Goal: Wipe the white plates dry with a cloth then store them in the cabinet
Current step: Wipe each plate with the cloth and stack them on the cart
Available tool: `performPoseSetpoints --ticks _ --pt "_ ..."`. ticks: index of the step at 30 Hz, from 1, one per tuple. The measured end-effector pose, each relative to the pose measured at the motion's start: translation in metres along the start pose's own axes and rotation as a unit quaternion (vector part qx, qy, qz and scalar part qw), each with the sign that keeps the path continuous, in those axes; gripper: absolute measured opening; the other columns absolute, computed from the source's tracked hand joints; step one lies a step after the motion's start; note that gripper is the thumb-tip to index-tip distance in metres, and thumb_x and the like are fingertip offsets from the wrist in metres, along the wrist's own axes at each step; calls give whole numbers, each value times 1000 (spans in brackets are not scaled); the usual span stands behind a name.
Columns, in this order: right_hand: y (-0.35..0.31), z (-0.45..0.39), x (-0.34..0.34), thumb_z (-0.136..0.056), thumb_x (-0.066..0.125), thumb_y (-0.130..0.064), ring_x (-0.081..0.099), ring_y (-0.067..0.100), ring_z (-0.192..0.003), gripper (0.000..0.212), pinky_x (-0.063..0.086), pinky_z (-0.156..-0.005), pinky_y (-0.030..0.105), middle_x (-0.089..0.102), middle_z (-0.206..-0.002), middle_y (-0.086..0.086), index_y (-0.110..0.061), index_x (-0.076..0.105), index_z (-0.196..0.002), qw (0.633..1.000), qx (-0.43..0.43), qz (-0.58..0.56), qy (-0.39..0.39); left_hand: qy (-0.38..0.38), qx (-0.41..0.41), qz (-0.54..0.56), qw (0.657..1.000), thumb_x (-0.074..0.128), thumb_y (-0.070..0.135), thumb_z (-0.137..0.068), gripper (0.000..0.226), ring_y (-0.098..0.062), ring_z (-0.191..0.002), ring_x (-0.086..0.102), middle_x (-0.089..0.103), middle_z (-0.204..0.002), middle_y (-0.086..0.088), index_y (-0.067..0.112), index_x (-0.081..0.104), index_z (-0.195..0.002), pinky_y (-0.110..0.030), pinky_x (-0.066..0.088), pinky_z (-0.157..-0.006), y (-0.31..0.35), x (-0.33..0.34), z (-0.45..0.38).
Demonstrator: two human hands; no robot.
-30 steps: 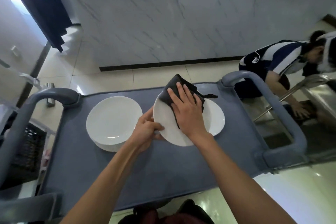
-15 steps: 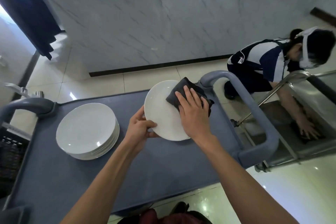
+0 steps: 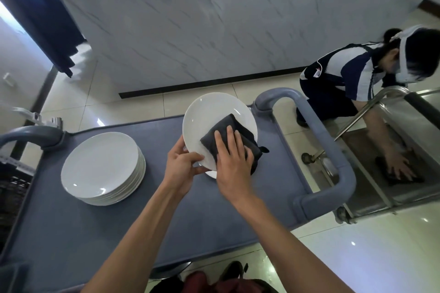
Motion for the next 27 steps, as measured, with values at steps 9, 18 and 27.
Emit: performPoseSetpoints --ticks 9,18,27 --pt "-22 -2 8 -104 33 -14 -5 19 -154 56 12 -117 48 0 -168 4 -21 21 -158 980 90 -179 -19 24 7 -3 1000 49 -19 -82 63 -28 -96 67 71 -112 -14 20 65 -128 -38 57 -66 -3 1 8" --pt "-23 -2 13 -101 43 -24 13 21 -153 52 26 -111 45 20 -165 5 -24 37 -153 987 12 -159 -5 52 19 19 998 47 -21 -82 65 -30 -102 66 70 -116 -15 17 63 -132 -59 56 -86 1 -18 8" --pt "9 0 8 -101 32 -31 19 22 -152 53 31 -110 46 24 -164 3 -28 36 -153 999 -15 -47 5 68 17 29 997 46 -22 -82 65 -34 -107 65 66 -116 -13 16 62 -132 -59 59 -77 2 -34 10"
Point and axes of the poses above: each hand's wrist, its own z-axis away from the middle knuckle, its own x-axis out of the palm, y = z × x, the point moved 8 cm from there along -z, towards the middle knuckle
